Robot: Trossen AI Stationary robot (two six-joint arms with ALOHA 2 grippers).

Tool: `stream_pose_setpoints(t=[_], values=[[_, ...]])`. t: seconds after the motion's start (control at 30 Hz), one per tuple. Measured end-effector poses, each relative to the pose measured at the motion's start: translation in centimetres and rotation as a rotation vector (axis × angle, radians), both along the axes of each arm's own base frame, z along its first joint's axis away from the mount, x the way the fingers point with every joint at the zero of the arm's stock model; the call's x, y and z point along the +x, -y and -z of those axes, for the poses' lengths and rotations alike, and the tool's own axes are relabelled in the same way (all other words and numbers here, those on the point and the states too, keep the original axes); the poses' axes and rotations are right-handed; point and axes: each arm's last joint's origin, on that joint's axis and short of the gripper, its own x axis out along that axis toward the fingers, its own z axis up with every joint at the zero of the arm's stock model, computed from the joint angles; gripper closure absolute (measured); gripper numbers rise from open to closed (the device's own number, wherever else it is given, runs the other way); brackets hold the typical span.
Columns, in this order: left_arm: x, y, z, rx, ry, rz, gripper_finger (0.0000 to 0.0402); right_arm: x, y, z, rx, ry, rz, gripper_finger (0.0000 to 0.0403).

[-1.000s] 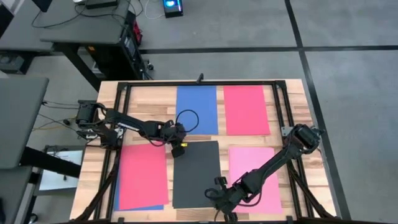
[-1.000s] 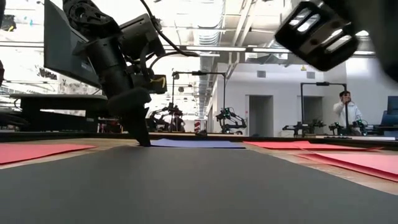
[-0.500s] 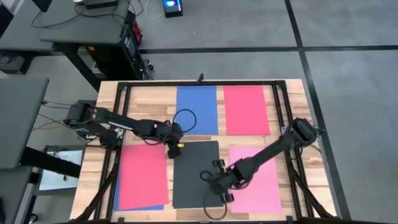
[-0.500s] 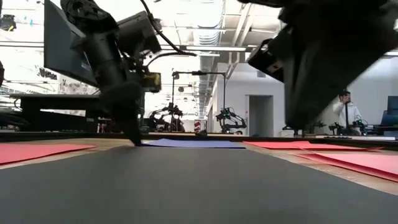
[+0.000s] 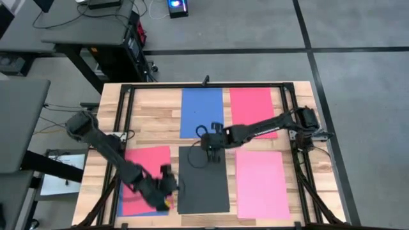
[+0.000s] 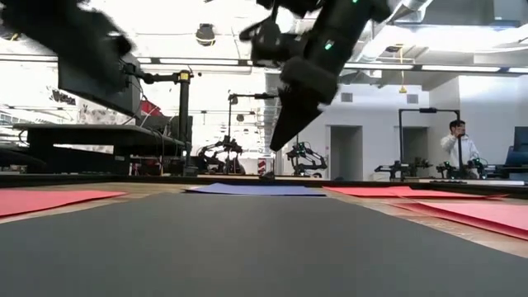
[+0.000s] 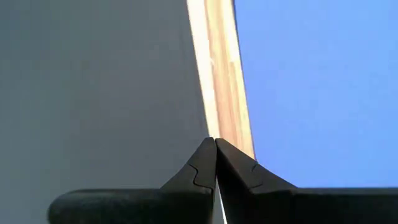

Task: Organize paper
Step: Stack the black paper on top of the black paper

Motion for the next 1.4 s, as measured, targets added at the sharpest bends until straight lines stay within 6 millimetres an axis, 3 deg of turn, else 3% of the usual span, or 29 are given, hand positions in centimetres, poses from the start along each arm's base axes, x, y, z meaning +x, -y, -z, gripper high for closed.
stream_pose_setpoints(t=[0.2, 0.37, 0.57, 0.87, 1.4], values=[[1.6, 6.0, 3.9, 0.056, -0.099, 0.050, 0.0402, 0.2, 1.6, 0.3, 0.052, -0.021, -0.040, 0.0403], [3.7, 8.3, 3.9, 0.110, -0.153, 0.056, 0.0402, 0.6, 0.9, 1.2, 0.049, -0.027, -0.080, 0.0403], [4.4, 9.4, 2.3, 0.084, -0.127, 0.090, 0.0402, 0.9, 1.1, 2.4, 0.045, -0.050, -0.081, 0.0403], [4.1, 10.8, 4.0, 0.005, -0.173, 0.123, 0.0402, 1.9, 3.3, 5.4, 0.056, -0.070, -0.026, 0.0403], [4.0, 11.3, 4.1, -0.050, -0.192, 0.165, 0.0402, 1.9, 3.2, 5.1, 0.061, -0.061, -0.030, 0.0403]])
